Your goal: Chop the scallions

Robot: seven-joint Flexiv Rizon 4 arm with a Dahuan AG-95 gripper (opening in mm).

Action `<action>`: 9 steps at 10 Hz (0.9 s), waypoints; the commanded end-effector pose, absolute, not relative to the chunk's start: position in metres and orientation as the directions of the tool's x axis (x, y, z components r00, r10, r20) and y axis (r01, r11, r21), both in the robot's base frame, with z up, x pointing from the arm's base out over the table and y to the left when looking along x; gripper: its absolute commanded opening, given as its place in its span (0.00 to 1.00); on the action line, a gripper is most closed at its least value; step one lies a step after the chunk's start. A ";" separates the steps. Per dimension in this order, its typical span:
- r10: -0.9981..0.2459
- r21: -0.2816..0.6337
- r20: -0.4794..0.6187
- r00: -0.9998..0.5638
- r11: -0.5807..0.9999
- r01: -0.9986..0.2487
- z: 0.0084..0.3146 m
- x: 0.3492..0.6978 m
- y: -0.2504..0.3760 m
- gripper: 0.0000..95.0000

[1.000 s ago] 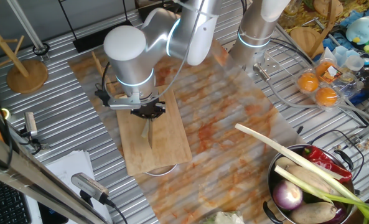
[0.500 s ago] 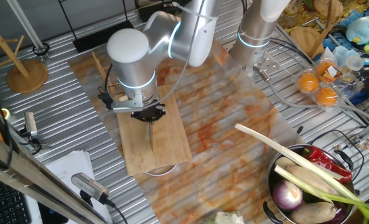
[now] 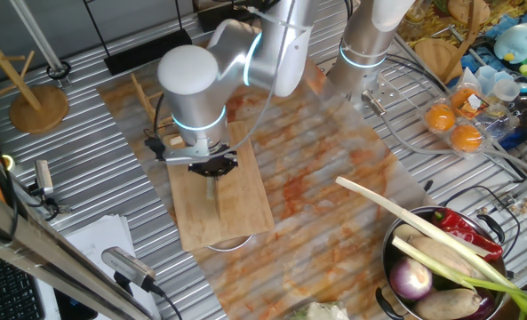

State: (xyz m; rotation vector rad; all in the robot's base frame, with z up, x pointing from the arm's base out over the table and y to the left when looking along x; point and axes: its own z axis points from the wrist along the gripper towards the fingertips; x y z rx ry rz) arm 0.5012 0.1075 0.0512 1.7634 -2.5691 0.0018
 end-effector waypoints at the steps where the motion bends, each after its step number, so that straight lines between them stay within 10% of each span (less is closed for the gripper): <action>1: -0.948 -0.011 0.027 -0.316 0.316 -0.949 0.052 0.504 0.111 0.00; 9: -0.982 -0.069 0.017 -0.188 0.187 -0.980 0.046 0.512 0.111 0.00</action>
